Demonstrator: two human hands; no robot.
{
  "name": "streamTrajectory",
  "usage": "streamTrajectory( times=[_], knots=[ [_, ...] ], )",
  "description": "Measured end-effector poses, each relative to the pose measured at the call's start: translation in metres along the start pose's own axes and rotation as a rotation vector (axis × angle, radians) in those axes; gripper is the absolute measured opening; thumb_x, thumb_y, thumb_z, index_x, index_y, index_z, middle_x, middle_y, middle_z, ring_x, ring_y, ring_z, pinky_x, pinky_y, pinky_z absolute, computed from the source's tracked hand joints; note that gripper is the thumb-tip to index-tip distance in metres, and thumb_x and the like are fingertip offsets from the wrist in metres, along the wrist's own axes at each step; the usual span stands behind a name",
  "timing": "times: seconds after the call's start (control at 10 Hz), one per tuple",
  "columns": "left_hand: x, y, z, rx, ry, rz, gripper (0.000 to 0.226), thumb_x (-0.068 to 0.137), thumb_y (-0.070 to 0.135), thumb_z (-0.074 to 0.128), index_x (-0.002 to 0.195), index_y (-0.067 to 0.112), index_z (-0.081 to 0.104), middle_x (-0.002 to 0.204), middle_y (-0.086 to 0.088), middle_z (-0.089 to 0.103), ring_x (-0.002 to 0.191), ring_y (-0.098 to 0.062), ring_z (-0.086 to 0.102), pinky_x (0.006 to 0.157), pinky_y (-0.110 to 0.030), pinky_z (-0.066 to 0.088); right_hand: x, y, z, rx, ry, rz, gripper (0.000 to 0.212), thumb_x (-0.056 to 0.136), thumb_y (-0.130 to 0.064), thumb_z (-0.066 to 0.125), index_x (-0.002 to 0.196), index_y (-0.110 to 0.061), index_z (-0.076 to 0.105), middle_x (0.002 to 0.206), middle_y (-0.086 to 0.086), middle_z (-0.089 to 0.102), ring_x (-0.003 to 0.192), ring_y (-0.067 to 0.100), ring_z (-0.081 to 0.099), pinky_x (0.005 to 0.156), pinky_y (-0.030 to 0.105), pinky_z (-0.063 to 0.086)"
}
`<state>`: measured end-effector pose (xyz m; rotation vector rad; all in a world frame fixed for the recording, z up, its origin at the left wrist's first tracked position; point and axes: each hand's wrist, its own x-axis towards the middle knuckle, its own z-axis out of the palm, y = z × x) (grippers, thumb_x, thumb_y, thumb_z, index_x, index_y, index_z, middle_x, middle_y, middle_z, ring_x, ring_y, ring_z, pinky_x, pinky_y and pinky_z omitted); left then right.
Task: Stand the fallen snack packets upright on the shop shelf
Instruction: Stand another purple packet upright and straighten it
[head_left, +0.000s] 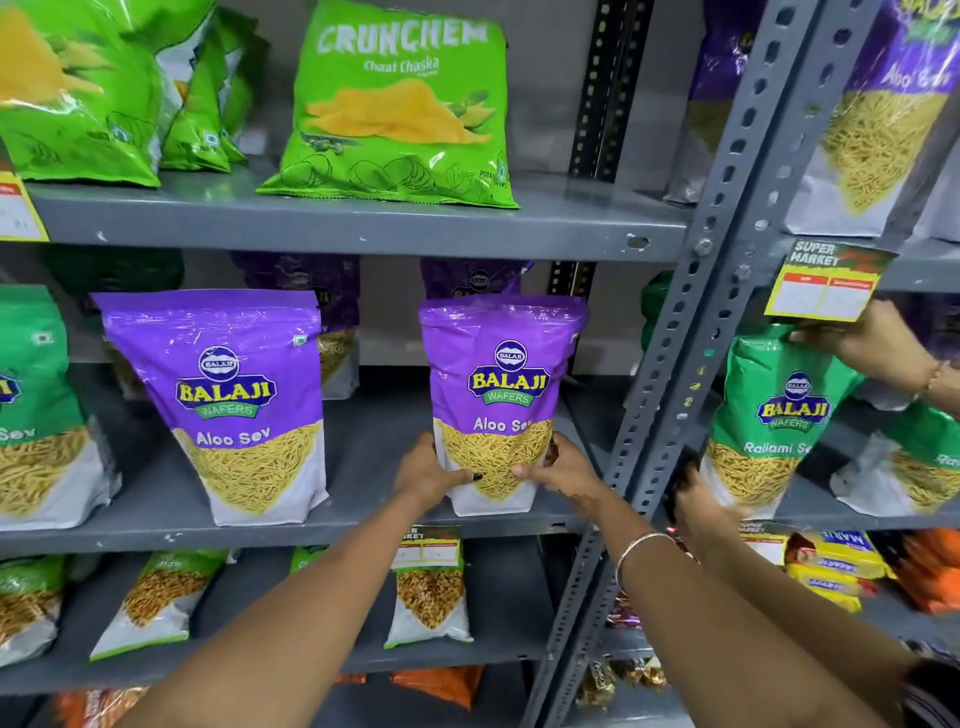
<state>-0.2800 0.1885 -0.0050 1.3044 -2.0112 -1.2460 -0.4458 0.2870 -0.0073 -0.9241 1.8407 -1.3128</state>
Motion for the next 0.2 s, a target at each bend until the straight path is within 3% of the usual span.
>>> streamTrajectory(
  times=[0.1, 0.2],
  knots=[
    [-0.0045, 0.0052, -0.0019, -0.004, -0.027, -0.006, 0.064, 0.07, 0.015, 0.078, 0.124, 0.003, 0.045, 0.13, -0.014, 0.059, 0.12, -0.029, 0.055, 0.092, -0.034, 0.046, -0.0035, -0.0032, -0.0015, -0.02, -0.012, 0.056, 0.061, 0.071, -0.003, 0.075, 0.124, -0.001, 0.045, 0.111, 0.007, 0.057, 0.105, 0.02, 0.053, 0.084, 0.025, 0.048],
    [-0.007, 0.0052, -0.0006, -0.003, -0.043, 0.003, 0.065, 0.071, 0.017, 0.077, 0.125, 0.004, 0.044, 0.132, -0.014, 0.057, 0.122, -0.029, 0.053, 0.095, -0.036, 0.045, -0.0045, -0.0028, 0.0017, -0.028, -0.006, 0.043, 0.07, 0.07, -0.007, 0.077, 0.129, -0.003, 0.039, 0.119, 0.009, 0.056, 0.111, 0.02, 0.052, 0.088, 0.03, 0.045]
  ],
)
